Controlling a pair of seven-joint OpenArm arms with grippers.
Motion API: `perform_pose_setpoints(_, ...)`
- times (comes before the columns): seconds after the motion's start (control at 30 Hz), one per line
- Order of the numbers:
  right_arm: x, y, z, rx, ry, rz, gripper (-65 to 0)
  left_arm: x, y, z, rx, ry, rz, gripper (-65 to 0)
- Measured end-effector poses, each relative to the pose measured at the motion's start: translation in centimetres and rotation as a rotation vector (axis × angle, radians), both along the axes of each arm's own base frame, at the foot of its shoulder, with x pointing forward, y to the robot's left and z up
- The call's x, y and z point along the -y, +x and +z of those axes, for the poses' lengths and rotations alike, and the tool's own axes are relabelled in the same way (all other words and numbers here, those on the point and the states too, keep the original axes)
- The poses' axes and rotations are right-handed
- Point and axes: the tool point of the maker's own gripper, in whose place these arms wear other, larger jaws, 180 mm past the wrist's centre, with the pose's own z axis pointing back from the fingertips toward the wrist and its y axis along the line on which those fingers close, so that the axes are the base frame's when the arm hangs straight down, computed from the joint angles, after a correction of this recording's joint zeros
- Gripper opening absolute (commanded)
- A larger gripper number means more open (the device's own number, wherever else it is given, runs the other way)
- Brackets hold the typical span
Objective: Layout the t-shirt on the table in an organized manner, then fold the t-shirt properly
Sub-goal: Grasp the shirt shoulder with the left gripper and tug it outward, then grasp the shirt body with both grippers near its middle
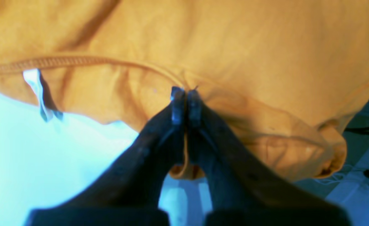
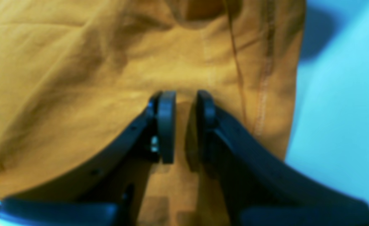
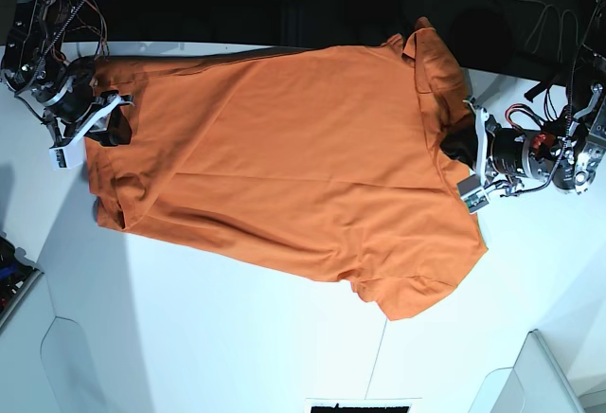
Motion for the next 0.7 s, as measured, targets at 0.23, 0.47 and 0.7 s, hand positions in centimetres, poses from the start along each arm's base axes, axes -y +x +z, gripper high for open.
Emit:
perform_pose_setpoints(0.23,0.1,0.0,-0.1,-0.002,-0.009,0.001,-52.0,-3.5,1.1,1.8,0.041,0.056,0.044,-65.0)
perform_pose_setpoints(0.47,0.1,0.0,0.0,0.003,-0.013,0.001,-52.0,-6.7,0.7,4.2,-0.002,0.050,0.107,-65.0)
perform_pose_setpoints(0.7,0.2,0.1,0.0,0.005,-0.013,0.000,-52.0,-7.9,-3.9,1.4,-0.135,0.083,0.109,-65.0)
